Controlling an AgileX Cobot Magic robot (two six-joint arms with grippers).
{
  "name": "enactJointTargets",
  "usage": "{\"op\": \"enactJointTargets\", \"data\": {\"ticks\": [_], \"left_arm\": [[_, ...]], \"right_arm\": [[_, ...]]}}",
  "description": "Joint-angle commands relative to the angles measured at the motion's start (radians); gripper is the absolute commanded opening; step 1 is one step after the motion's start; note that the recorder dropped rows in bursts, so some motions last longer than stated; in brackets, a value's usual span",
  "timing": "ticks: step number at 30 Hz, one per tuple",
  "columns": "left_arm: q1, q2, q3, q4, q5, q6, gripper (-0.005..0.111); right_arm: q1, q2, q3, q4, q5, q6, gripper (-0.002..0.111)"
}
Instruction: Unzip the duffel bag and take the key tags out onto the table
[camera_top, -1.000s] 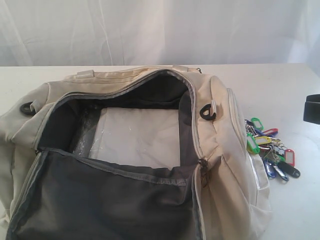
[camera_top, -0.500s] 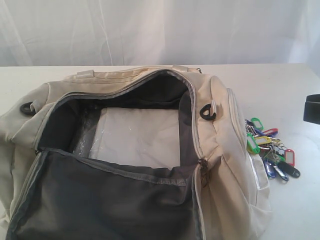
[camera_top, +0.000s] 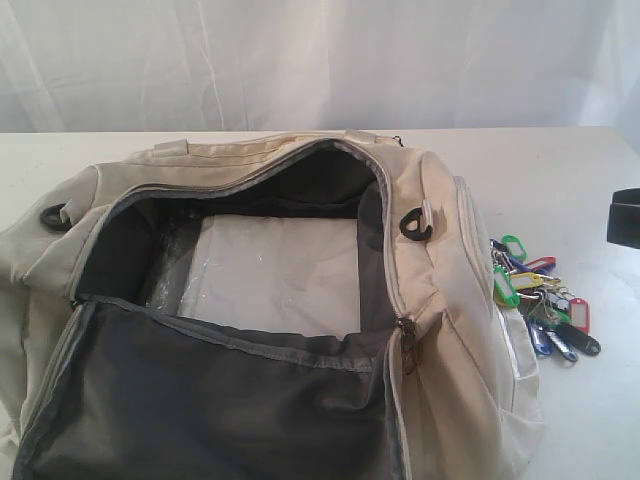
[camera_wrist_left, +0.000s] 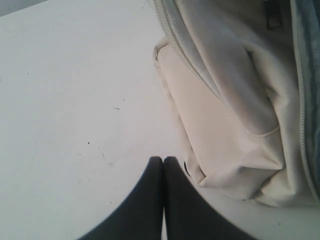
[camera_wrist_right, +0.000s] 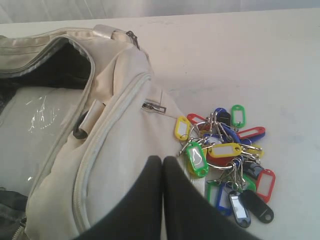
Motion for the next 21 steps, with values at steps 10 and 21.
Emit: {"op": "enactJointTargets", "data": {"ticks": [10, 21], "left_arm": [[0.002, -0.005, 0.007, -0.011, -0.091, -0.074, 0.0], [0.002, -0.005, 0.007, -0.011, -0.098, -0.204, 0.0]], "right_arm": [[-0.002, -0.006, 0.006, 0.002, -0.014, 0.003, 0.0], [-0.002, -0.162, 0.006, 0.0, -0.014, 0.003, 0.0]]}}
